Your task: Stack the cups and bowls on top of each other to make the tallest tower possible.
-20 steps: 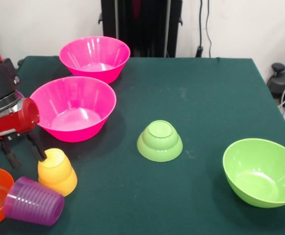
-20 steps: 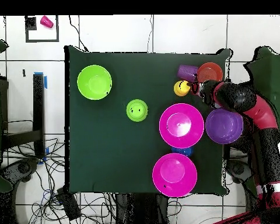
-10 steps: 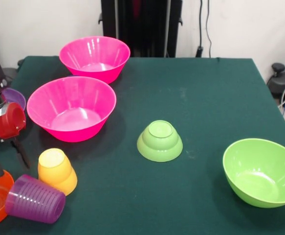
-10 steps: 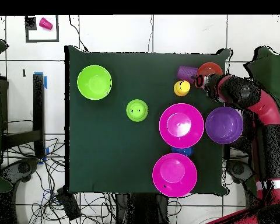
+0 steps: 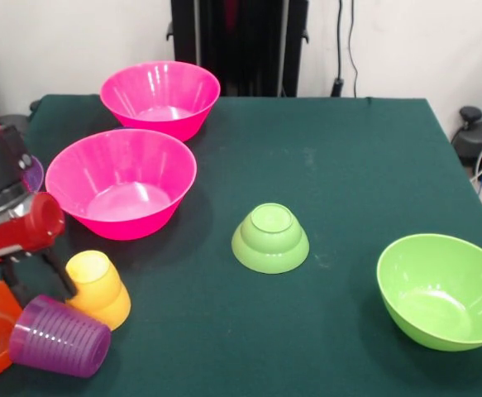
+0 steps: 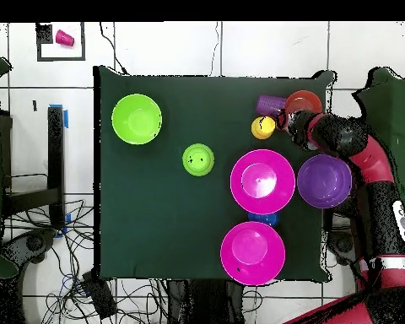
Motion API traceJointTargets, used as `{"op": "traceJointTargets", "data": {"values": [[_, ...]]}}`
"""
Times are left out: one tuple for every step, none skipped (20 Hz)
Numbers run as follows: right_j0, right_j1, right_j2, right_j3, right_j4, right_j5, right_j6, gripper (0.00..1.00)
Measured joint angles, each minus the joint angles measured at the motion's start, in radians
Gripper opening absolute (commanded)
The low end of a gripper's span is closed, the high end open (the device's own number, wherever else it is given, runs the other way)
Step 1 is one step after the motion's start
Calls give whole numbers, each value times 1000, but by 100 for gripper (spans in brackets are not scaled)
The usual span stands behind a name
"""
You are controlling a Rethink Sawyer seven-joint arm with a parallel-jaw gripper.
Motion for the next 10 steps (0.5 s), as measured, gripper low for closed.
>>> {"op": "traceJointTargets", "data": {"values": [[0, 10, 0, 0, 4, 0, 0, 100], [0, 18, 0, 0, 9, 0, 0, 100], [0, 26, 0, -1, 14, 0, 0, 100], [0, 37, 0, -4, 21, 0, 0, 100], [0, 42, -1, -5, 23, 0, 0, 100], [1, 49, -1, -9, 23, 0, 0, 100], [3, 54, -2, -14, 23, 0, 0, 100], [6, 59, -3, -21, 22, 0, 0, 100], [8, 61, -3, -26, 22, 0, 0, 100], [10, 63, -4, -29, 22, 0, 0, 100]]}}
